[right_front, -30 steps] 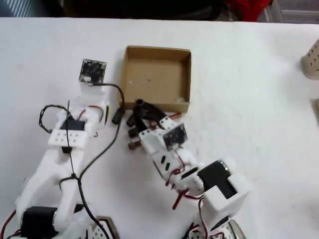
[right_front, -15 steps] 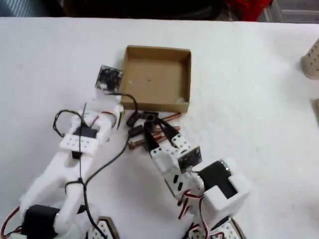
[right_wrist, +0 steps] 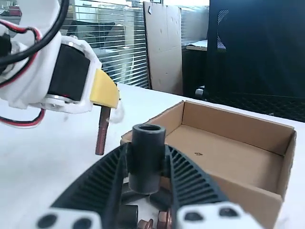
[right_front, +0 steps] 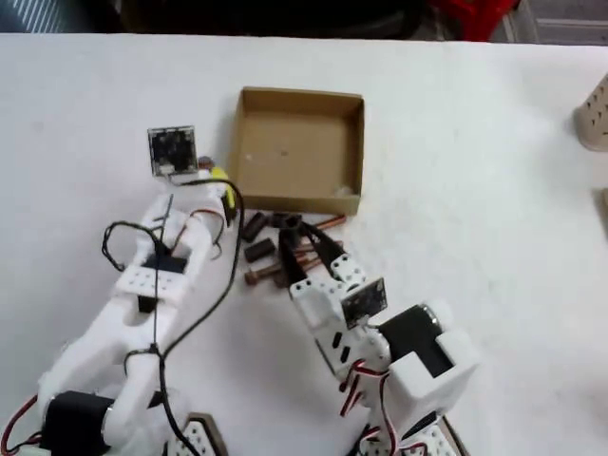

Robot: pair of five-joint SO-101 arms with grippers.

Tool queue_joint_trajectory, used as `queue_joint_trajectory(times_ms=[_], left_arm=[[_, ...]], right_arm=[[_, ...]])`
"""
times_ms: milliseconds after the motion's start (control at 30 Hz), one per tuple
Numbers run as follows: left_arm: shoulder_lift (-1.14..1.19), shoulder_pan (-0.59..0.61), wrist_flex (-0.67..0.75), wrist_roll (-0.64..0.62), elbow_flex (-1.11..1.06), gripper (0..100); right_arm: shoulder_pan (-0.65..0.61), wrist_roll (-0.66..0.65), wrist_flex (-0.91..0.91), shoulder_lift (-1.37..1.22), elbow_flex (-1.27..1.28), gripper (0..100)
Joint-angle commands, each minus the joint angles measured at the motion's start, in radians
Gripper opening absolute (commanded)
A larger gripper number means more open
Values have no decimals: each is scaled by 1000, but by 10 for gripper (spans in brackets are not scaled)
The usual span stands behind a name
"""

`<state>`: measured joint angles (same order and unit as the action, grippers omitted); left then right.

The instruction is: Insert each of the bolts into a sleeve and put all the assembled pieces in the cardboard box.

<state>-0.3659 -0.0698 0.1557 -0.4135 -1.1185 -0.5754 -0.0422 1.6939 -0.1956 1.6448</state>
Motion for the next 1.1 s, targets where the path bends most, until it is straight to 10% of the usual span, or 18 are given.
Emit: queue_joint_trajectory(times_ms=[0, 400, 733, 1067], left_arm=[[-119, -15, 215, -9, -63, 24], [-527, -148, 298, -14, -261, 24], [-705, -352, -127, -18, -100, 24], [-714, -378, -166, -20, -71, 24]], right_arm=[[15, 9, 22, 2, 6, 16], [-4, 9, 22, 2, 6, 16], [2, 3, 22, 2, 6, 16], [2, 2, 21, 1, 6, 16]])
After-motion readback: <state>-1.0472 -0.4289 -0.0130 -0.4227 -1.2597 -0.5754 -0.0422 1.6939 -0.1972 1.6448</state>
